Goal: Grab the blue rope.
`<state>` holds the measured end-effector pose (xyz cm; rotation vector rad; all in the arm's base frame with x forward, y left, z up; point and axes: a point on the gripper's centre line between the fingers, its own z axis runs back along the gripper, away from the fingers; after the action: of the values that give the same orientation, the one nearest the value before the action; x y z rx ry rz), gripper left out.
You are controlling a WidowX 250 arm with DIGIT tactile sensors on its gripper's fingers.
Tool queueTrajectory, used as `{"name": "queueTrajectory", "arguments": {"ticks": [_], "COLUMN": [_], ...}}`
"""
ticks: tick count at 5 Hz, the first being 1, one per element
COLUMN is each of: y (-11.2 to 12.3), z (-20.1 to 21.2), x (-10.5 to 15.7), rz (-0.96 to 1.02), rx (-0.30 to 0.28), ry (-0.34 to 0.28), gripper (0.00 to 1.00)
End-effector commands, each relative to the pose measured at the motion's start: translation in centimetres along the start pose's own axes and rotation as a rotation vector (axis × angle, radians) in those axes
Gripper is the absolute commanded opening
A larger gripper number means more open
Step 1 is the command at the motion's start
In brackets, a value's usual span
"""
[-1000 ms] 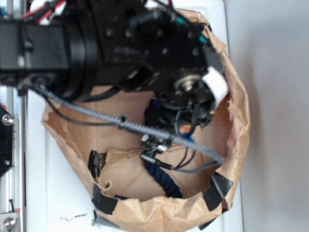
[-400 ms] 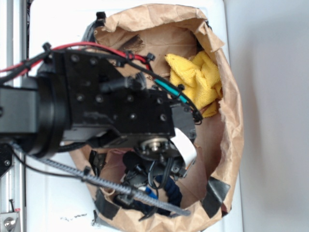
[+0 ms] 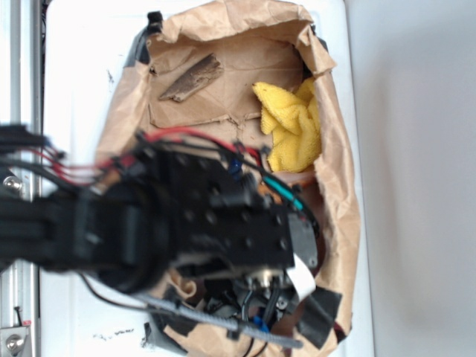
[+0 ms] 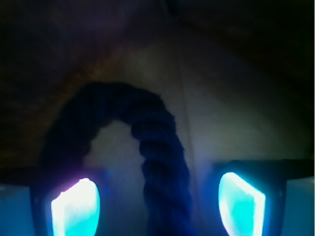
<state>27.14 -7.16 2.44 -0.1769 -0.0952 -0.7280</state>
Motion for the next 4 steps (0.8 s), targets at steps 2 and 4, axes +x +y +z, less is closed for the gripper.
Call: {"name": "queueTrajectory", "arguments": {"ticks": [2, 4], "y": [-0.8, 1.7], "z": [-0.6, 2.1], "x": [-0.4, -0.8], "rz": [-0.057, 0.008], "rx": [0.046, 0.018], "ry": [-0.04, -0.097], "gripper": [0.0, 0.0]}}
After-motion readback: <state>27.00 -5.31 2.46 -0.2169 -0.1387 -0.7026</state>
